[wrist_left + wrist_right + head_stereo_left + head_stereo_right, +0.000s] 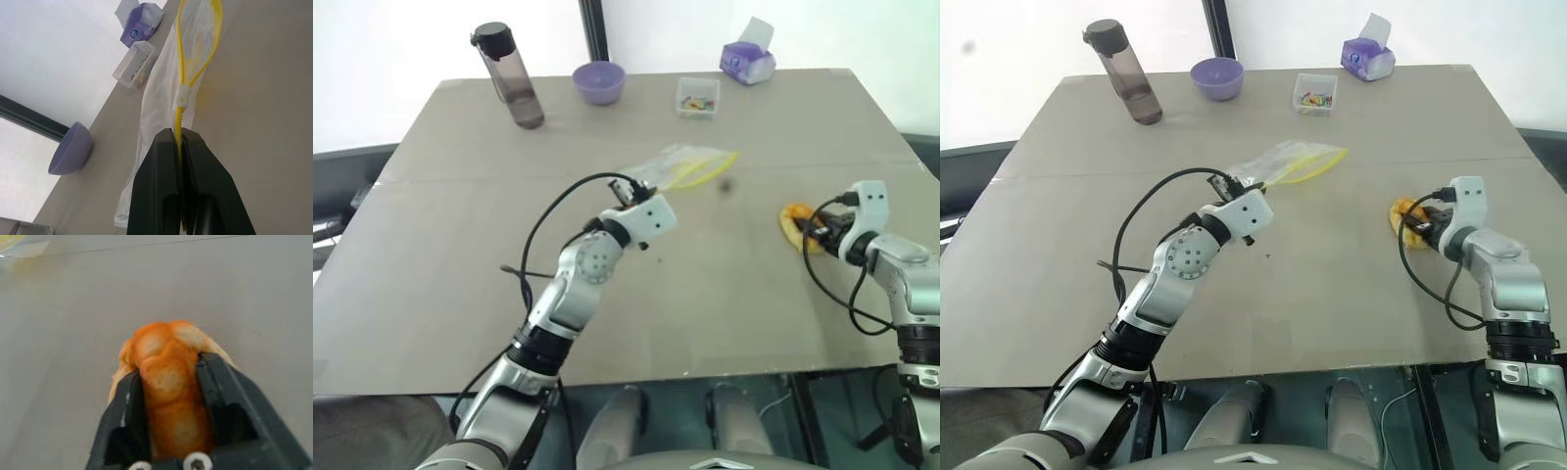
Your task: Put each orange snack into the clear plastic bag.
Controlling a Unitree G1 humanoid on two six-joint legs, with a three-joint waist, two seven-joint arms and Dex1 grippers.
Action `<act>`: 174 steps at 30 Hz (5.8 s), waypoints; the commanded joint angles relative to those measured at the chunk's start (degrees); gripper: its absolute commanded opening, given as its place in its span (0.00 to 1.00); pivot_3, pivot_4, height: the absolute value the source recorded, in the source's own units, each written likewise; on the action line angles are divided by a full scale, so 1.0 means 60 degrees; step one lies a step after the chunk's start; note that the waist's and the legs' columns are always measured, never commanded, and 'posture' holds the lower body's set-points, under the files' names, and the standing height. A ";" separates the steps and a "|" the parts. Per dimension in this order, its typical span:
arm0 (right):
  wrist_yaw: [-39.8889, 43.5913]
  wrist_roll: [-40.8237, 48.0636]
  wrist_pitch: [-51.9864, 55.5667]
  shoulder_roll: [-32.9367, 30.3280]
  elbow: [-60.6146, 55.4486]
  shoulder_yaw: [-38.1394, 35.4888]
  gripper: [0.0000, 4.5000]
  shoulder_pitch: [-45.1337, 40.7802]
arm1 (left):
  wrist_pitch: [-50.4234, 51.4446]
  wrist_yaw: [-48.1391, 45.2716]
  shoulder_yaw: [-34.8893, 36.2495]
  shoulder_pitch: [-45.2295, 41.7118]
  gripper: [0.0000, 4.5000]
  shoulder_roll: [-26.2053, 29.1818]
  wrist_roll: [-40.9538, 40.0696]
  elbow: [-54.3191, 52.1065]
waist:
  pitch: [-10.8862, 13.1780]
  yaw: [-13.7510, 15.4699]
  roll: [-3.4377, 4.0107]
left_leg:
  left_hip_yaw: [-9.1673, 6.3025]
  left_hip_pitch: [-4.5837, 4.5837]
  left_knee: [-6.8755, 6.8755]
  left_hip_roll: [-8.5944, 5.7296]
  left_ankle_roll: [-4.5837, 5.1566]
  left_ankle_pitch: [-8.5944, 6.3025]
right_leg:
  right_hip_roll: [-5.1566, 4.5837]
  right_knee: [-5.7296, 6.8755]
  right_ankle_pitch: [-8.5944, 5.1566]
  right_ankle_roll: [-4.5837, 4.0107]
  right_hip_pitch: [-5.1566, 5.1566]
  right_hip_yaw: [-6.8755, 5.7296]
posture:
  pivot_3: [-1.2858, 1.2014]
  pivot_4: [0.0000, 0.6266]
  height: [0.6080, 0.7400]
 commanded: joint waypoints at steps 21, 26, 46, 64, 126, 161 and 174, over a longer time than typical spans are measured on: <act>0.1217 0.0710 -0.1680 0.1288 -0.0572 0.1744 0.00 -0.1662 | -0.0633 -0.0120 -0.0498 -0.0079 0.00 -0.0075 0.0297 -0.0119 | 0.0001 -0.0152 0.0002 | -0.0003 -0.0003 0.0000 -0.0001 0.0000 0.0000 | -0.0002 0.0002 0.0000 0.0001 -0.0007 -0.0002 | 0.52 0.24 1.00; 0.1309 0.0595 -0.2014 0.1577 0.0214 0.1909 0.00 -0.2134 | -0.1021 -0.0337 -0.0752 -0.0022 0.00 0.0027 0.0375 -0.0176 | 0.0001 -0.0168 0.0002 | -0.0002 -0.0003 -0.0001 0.0000 0.0000 0.0000 | 0.0000 0.0005 0.0000 0.0001 -0.0012 0.0001 | 0.52 0.24 1.00; -0.0754 0.0641 -0.1071 0.2933 0.1898 0.1007 0.27 -0.3432 | -0.2250 -0.1333 -0.0998 0.0351 0.00 -0.0175 -0.0380 -0.0462 | 0.0001 -0.0172 0.0005 | -0.0005 -0.0004 -0.0001 0.0001 -0.0001 0.0000 | -0.0003 0.0008 0.0001 0.0001 -0.0015 0.0003 | 0.52 0.24 1.00; 0.2336 0.1048 -0.1167 0.0161 -0.0325 0.1464 0.75 -0.1466 | -0.1169 -0.0476 0.0018 -0.0004 0.00 -0.0657 -0.0534 0.0021 | 0.0000 -0.0171 0.0006 | 0.0001 -0.0006 0.0000 0.0000 0.0000 0.0000 | 0.0001 0.0009 0.0000 0.0001 -0.0017 0.0003 | 0.52 0.24 1.00; 0.3730 -0.1765 -0.3408 -0.1456 0.1451 0.2534 0.01 -0.4660 | 0.0476 -0.2194 0.0964 -0.2024 0.00 0.0212 -0.1995 -0.0513 | 0.0004 -0.0178 0.0011 | 0.0004 -0.0015 -0.0013 0.0000 0.0001 -0.0001 | 0.0002 -0.0019 0.0000 0.0002 -0.0016 0.0003 | 0.52 0.24 1.00; 0.3299 -0.1388 -0.3682 -0.0025 -0.2214 0.3328 0.63 -0.3447 | 0.1941 -0.2455 0.0760 -0.1547 0.00 0.0042 -0.2474 -0.1637 | 0.0007 -0.0171 0.0007 | -0.0006 -0.0027 0.0006 0.0000 0.0004 -0.0002 | -0.0004 -0.0023 0.0006 0.0012 -0.0015 -0.0007 | 0.52 0.24 1.00; 0.3158 -0.1613 -0.4047 0.0434 -0.1782 0.3560 0.53 -0.3552 | 0.1887 -0.2407 0.0580 -0.1565 0.00 -0.0047 -0.2426 -0.1581 | 0.0007 -0.0165 0.0007 | -0.0006 -0.0025 0.0005 0.0000 0.0004 -0.0002 | -0.0002 -0.0023 0.0006 0.0011 -0.0014 -0.0006 | 0.52 0.24 1.00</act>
